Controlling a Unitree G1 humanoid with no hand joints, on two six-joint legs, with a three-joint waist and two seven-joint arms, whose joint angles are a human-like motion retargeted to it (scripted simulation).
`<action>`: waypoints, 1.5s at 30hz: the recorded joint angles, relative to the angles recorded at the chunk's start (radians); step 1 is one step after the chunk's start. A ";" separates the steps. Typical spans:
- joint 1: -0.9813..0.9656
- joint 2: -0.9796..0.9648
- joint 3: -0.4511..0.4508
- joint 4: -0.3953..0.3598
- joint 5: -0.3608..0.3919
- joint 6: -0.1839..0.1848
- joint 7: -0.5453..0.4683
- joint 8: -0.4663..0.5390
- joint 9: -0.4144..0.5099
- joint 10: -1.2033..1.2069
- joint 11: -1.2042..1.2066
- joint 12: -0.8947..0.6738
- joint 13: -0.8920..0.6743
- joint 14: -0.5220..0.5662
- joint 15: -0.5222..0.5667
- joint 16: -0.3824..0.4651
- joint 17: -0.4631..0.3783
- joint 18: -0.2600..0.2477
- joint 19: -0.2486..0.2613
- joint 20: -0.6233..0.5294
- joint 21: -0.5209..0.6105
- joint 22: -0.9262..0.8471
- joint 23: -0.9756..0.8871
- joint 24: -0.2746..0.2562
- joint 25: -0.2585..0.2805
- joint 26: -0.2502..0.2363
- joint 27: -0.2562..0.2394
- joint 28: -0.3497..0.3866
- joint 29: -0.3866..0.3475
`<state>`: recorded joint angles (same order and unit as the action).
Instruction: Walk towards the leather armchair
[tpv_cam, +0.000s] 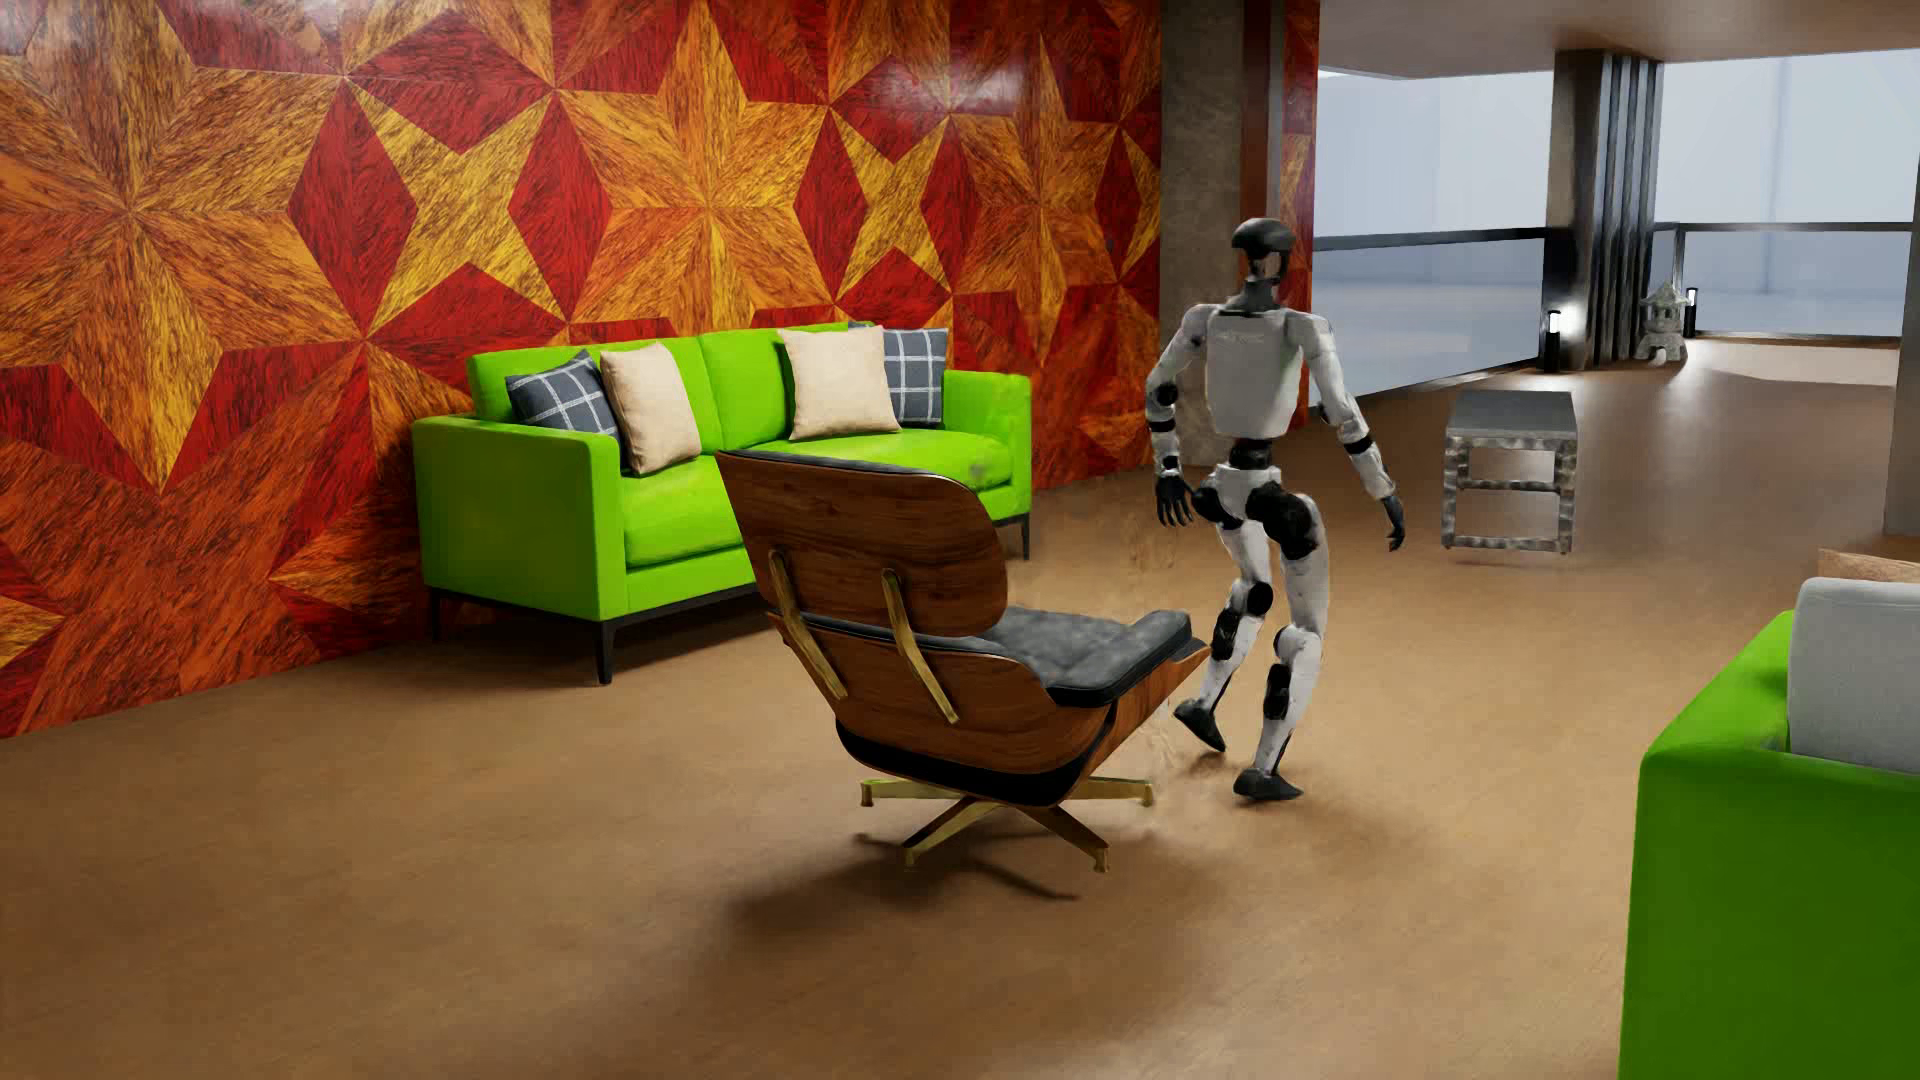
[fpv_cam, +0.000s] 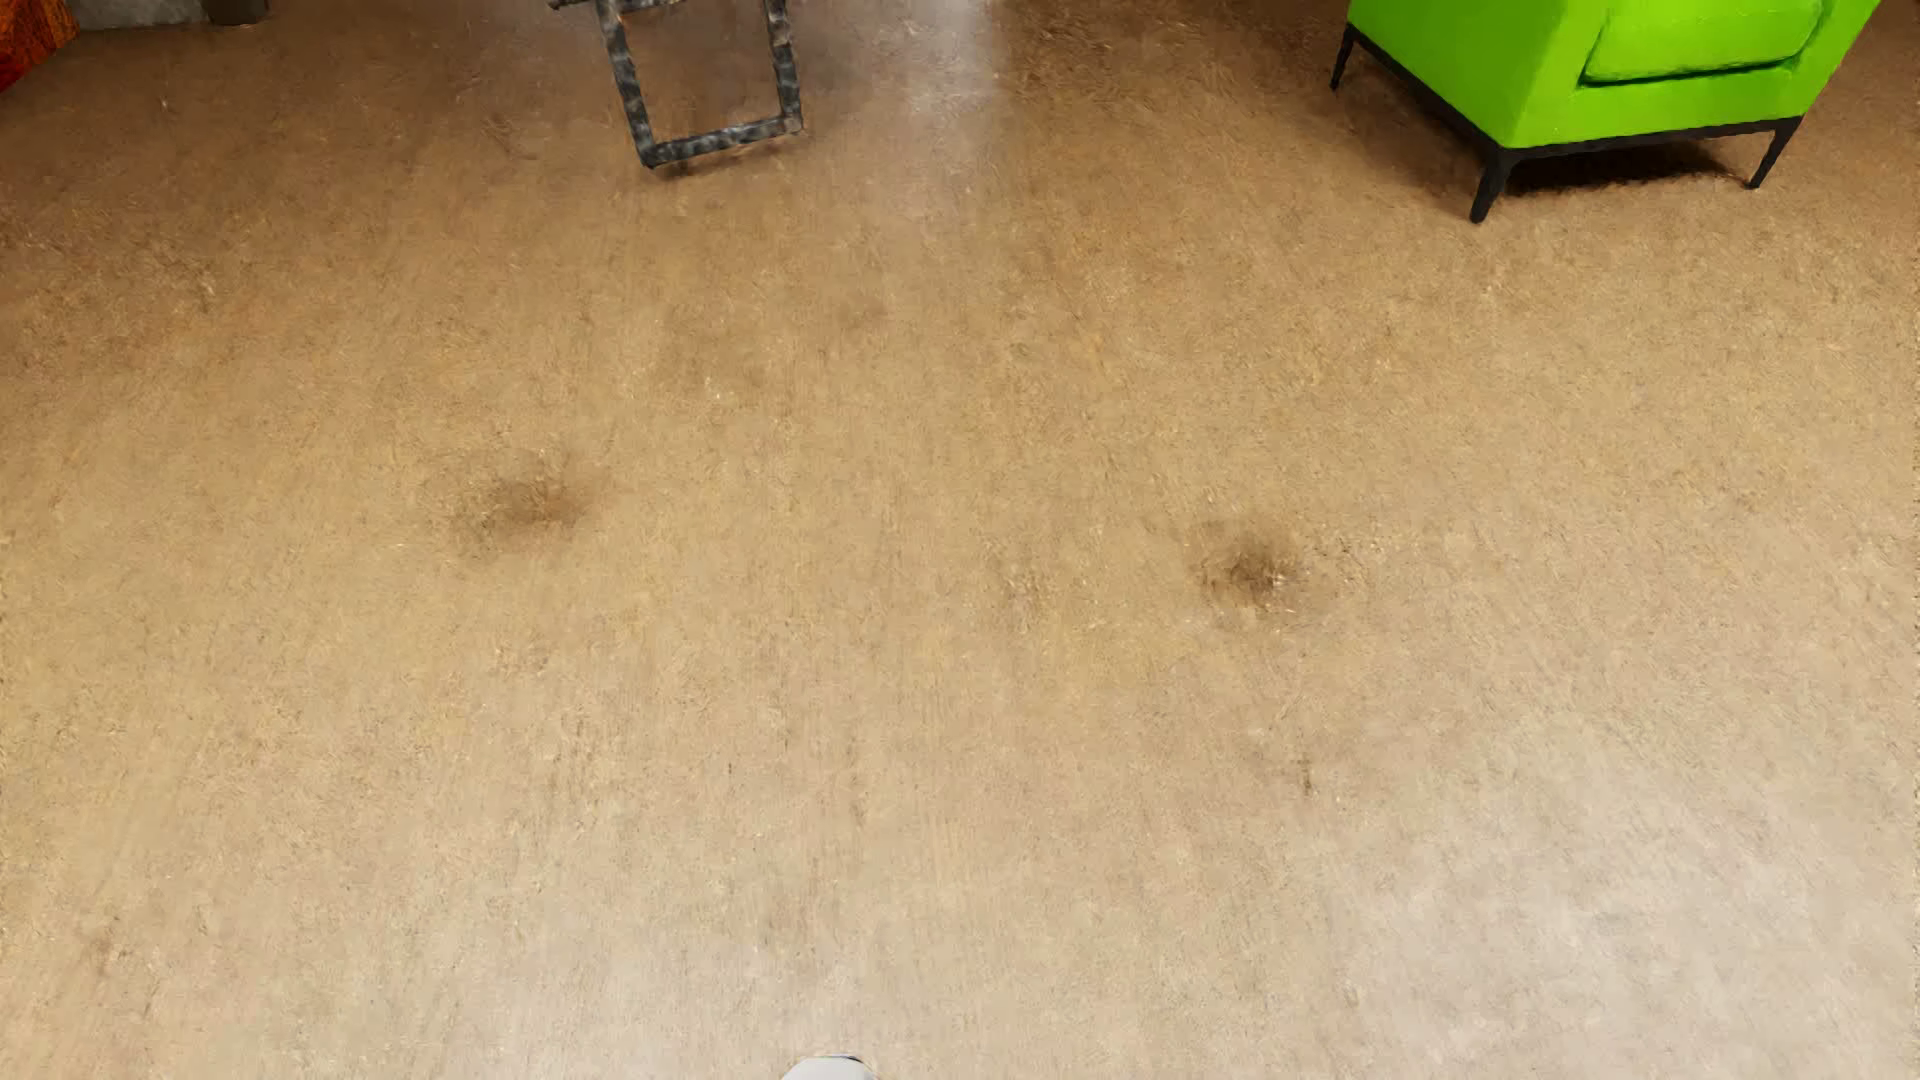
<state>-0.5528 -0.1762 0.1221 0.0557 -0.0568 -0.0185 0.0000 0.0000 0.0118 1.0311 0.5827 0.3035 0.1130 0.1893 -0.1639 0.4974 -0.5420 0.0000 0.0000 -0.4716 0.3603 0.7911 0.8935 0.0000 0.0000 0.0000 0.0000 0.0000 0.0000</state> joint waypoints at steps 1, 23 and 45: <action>0.002 0.053 0.040 0.006 -0.011 -0.011 0.000 0.000 -0.001 -0.199 -0.016 0.007 -0.033 0.032 -0.042 0.014 -0.011 0.000 0.000 0.014 0.022 0.020 -0.027 0.000 0.000 0.000 0.000 0.000 0.000; 0.085 -0.039 0.307 -0.023 -0.445 0.034 0.000 0.000 -0.049 -0.374 -0.086 -0.141 -0.047 -0.312 0.366 -0.099 0.108 0.000 0.000 0.029 0.055 0.032 -0.148 0.000 0.000 0.000 0.000 0.000 0.000; 0.521 -0.577 -0.377 -0.064 -0.045 0.093 0.000 0.000 -0.003 -0.561 -0.077 -0.199 0.025 -0.659 0.288 -0.028 0.029 0.000 0.000 -0.039 -0.307 -0.218 -0.314 0.000 0.000 0.000 0.000 0.000 0.000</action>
<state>-0.0321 -0.7535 -0.2547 -0.0082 -0.1018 0.0747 0.0000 0.0000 0.0090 0.4701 0.5057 0.1042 0.1383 -0.4696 0.1243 0.4694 -0.5132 0.0000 0.0000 -0.5103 0.0530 0.5732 0.5792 0.0000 0.0000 0.0000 0.0000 0.0000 0.0000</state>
